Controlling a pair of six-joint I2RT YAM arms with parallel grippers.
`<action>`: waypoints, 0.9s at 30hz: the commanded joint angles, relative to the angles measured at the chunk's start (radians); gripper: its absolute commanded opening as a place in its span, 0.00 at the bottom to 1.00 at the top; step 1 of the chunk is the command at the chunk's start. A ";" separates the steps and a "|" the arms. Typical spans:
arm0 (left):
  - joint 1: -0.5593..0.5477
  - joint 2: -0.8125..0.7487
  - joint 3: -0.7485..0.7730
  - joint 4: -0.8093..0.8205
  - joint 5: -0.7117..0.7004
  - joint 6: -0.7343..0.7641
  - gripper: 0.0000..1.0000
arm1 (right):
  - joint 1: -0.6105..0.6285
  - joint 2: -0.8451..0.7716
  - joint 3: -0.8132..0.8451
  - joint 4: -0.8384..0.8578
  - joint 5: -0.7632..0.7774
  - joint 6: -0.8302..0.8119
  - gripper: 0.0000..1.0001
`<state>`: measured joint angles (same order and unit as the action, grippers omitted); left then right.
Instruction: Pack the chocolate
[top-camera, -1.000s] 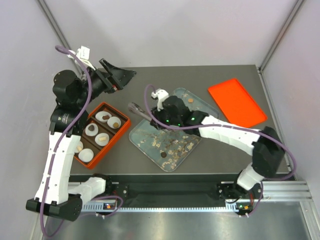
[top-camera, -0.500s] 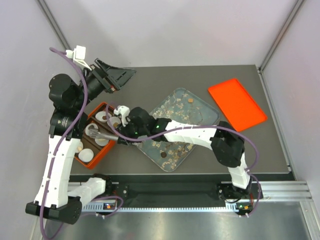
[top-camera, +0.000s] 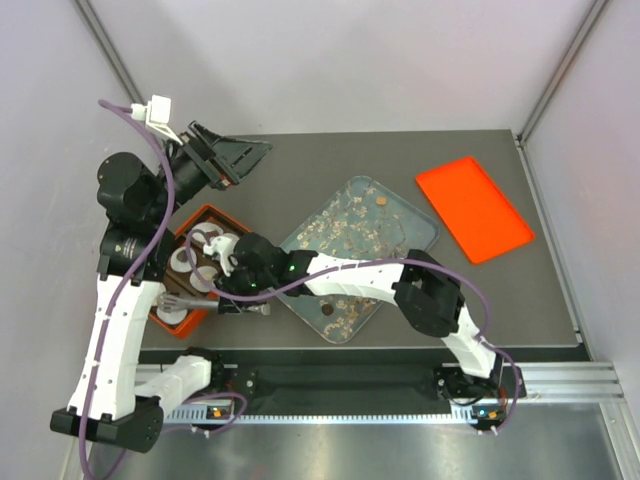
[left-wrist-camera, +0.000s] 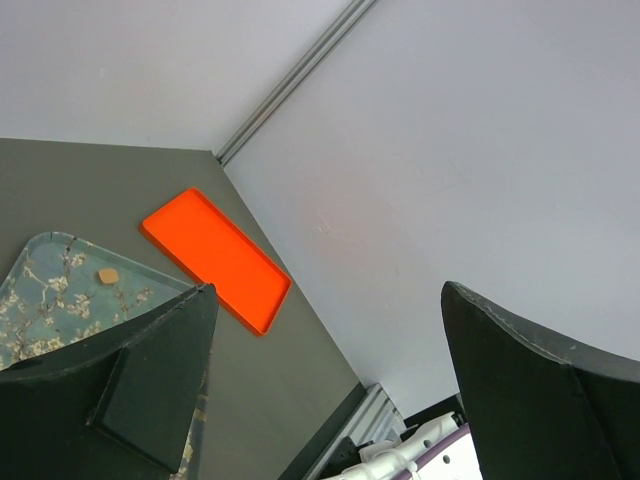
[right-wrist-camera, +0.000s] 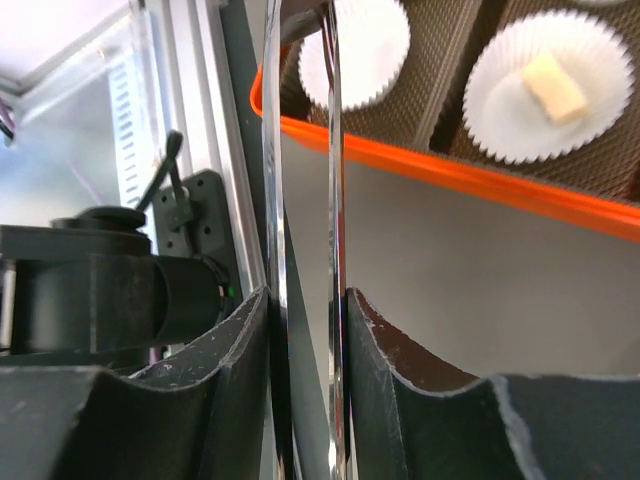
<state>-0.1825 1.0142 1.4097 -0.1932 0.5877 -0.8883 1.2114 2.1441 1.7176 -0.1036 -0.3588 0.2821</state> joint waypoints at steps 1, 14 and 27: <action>-0.003 -0.025 -0.018 0.048 0.008 0.009 0.98 | 0.025 0.017 0.063 0.005 -0.002 -0.012 0.20; -0.003 -0.026 -0.028 0.052 0.014 0.009 0.99 | 0.030 0.073 0.106 -0.008 0.012 -0.017 0.23; -0.003 -0.028 -0.041 0.058 0.012 0.003 0.99 | 0.033 0.103 0.138 -0.008 0.035 -0.021 0.28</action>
<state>-0.1825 1.0031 1.3720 -0.1890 0.5873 -0.8883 1.2221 2.2356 1.7927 -0.1513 -0.3294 0.2802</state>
